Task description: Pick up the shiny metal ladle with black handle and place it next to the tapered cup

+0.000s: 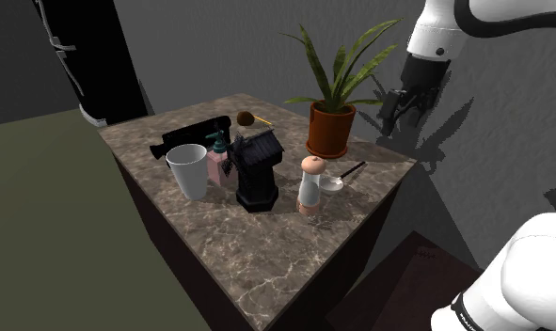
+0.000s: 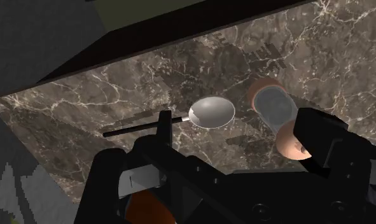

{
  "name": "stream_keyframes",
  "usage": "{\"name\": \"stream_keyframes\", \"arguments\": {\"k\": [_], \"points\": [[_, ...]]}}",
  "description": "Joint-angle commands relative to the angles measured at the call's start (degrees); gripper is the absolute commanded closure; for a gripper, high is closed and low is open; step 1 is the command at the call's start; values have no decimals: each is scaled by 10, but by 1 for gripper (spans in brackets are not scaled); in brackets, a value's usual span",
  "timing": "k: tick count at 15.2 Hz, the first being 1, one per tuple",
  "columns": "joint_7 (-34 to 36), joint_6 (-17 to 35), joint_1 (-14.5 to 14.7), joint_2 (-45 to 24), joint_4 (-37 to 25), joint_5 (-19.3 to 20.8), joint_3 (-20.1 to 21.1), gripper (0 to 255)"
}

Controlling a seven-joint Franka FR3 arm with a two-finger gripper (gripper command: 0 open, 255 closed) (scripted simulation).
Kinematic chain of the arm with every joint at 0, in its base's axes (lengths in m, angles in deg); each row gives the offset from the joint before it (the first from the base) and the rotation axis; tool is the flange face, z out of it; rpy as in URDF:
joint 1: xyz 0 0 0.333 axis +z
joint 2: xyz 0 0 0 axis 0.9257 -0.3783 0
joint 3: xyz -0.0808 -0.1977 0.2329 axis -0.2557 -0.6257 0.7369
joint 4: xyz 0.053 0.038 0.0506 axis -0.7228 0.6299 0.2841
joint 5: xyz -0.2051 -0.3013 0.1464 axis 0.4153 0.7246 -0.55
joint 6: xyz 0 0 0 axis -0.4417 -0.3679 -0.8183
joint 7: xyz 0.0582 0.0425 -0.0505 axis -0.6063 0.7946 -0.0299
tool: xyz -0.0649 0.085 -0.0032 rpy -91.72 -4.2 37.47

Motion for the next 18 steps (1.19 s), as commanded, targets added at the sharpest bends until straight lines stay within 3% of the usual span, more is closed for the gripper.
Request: {"name": "stream_keyframes", "arguments": {"k": [1,9,18], "points": [[0,0,0,0,0,0,0,0],[215,172,-69,-85,69,-18,46,0],[459,349,-148,-225,91,-6,85,0]]}}
